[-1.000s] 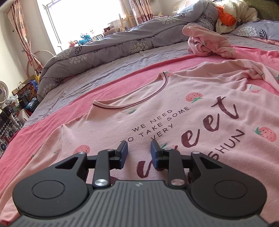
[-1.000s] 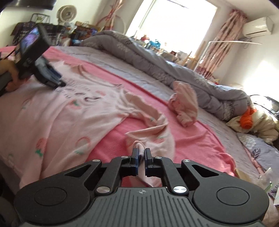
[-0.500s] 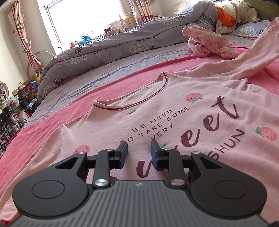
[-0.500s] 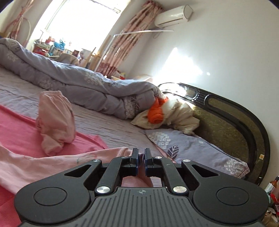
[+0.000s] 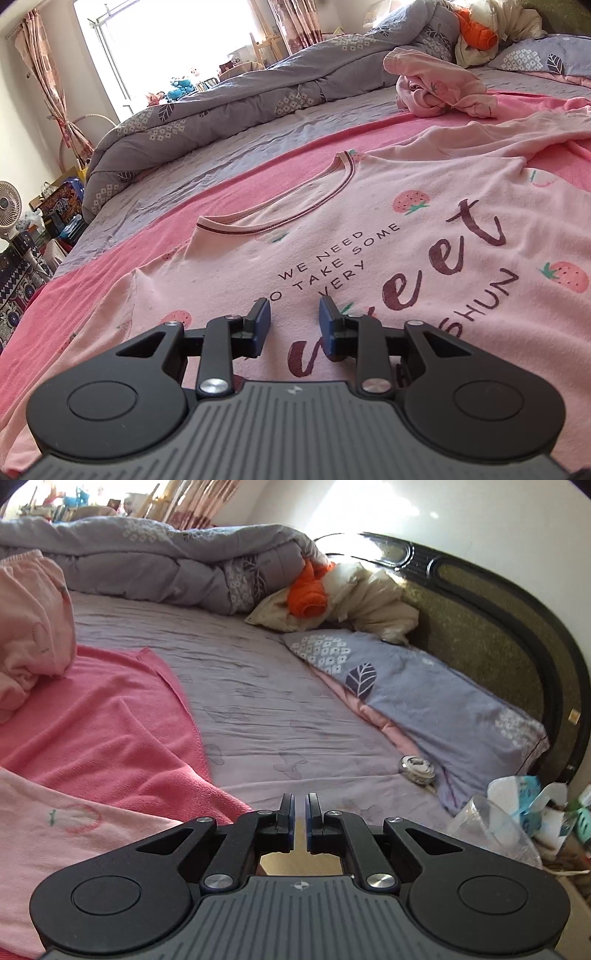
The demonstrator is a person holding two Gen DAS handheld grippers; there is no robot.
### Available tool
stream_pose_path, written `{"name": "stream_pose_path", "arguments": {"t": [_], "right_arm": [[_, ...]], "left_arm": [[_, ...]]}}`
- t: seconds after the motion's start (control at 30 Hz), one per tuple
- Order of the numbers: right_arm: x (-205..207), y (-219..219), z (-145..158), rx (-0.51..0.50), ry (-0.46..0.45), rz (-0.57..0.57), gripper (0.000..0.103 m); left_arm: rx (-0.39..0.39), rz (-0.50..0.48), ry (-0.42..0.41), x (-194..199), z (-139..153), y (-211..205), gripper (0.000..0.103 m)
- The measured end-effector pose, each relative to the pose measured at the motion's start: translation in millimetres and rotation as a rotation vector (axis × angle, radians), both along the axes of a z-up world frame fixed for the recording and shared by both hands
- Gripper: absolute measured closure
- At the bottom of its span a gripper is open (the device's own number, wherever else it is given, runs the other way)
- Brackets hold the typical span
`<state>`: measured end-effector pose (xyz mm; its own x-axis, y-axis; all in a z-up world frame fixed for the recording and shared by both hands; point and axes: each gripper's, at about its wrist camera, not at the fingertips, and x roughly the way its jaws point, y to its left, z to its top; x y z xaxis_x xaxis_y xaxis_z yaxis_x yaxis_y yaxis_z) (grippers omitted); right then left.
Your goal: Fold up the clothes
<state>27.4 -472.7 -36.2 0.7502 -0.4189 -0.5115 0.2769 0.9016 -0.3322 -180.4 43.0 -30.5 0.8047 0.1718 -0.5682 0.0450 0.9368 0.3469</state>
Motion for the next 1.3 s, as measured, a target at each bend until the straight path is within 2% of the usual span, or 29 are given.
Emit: {"name": "stream_pose_path", "arguments": {"t": [0.1, 0.13, 0.17, 0.27, 0.33, 0.43, 0.57, 0.67, 0.7, 0.73, 0.77, 0.83, 0.87, 1.0, 1.07, 1.1, 1.2, 1.3], "right_arm": [[-18, 24, 28, 0.178, -0.029, 0.211, 0.089], [-22, 38, 34, 0.208, -0.031, 0.283, 0.081], [-25, 59, 39, 0.24, -0.029, 0.355, 0.072], [-35, 126, 55, 0.339, -0.019, 0.581, 0.068], [-34, 173, 55, 0.379, 0.014, 0.696, 0.068], [-23, 246, 39, 0.326, 0.07, 0.797, 0.068], [3, 310, 6, 0.269, 0.169, 0.796, 0.068], [19, 328, -18, 0.222, 0.219, 0.724, 0.067], [21, 328, -21, 0.238, 0.216, 0.71, 0.067], [22, 328, -22, 0.263, 0.211, 0.701, 0.073], [22, 329, -21, 0.284, 0.21, 0.7, 0.087], [22, 332, -20, 0.247, 0.172, 0.663, 0.097], [21, 334, -19, 0.224, 0.15, 0.641, 0.098], [40, 327, -24, 0.271, 0.148, 0.571, 0.099], [53, 325, -32, 0.23, 0.146, 0.493, 0.101], [59, 321, -37, 0.247, 0.155, 0.474, 0.101], [66, 297, -30, 0.395, 0.149, 0.498, 0.099], [48, 278, -11, 0.509, 0.138, 0.53, 0.092]], "left_arm": [[0.005, 0.001, -0.005, -1, 0, -1, 0.068], [0.006, 0.001, -0.007, -1, -1, -1, 0.068], [0.005, 0.002, -0.008, -1, -1, -1, 0.068], [-0.006, 0.004, -0.012, -2, -1, 1, 0.068], [-0.02, 0.006, -0.015, -2, 0, 3, 0.068], [-0.062, 0.013, -0.022, -3, 0, 8, 0.068], [-0.137, 0.026, -0.028, -3, 1, 18, 0.064], [-0.203, 0.028, -0.023, -2, 2, 27, 0.063], [-0.221, 0.028, -0.023, -2, 2, 29, 0.063], [-0.241, 0.028, -0.023, -1, 2, 32, 0.062], [-0.26, 0.026, -0.023, -1, 2, 34, 0.061], [-0.299, 0.024, -0.021, -1, 3, 38, 0.058], [-0.322, 0.022, -0.021, -1, 3, 40, 0.057], [-0.387, 0.008, -0.021, 0, 3, 47, 0.052], [-0.401, 0.005, -0.02, 0, 3, 48, 0.051], [-0.402, 0.004, -0.019, 1, 3, 47, 0.05], [-0.406, 0.002, -0.021, 1, 3, 48, 0.049], [-0.414, 0.002, -0.025, 0, 4, 48, 0.049]]}}
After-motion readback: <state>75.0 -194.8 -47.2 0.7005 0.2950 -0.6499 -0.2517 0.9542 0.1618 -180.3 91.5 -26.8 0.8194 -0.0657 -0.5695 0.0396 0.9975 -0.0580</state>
